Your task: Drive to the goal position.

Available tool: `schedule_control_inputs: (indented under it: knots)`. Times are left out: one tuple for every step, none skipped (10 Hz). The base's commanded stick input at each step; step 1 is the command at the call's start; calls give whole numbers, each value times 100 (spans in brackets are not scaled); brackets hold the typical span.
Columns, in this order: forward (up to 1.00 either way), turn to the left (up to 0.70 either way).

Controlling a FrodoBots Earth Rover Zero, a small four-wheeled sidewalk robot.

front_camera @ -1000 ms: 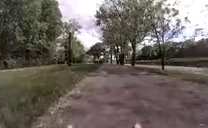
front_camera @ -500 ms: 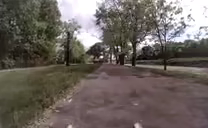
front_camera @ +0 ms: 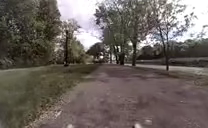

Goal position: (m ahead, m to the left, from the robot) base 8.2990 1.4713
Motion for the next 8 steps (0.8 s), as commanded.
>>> schedule_control_inputs:
  knots:
    - [100, 0]
    - [12, 0]
    - [0, 0]
    - [0, 0]
    - [0, 0]
    - [0, 0]
    - [0, 0]
    - [0, 0]
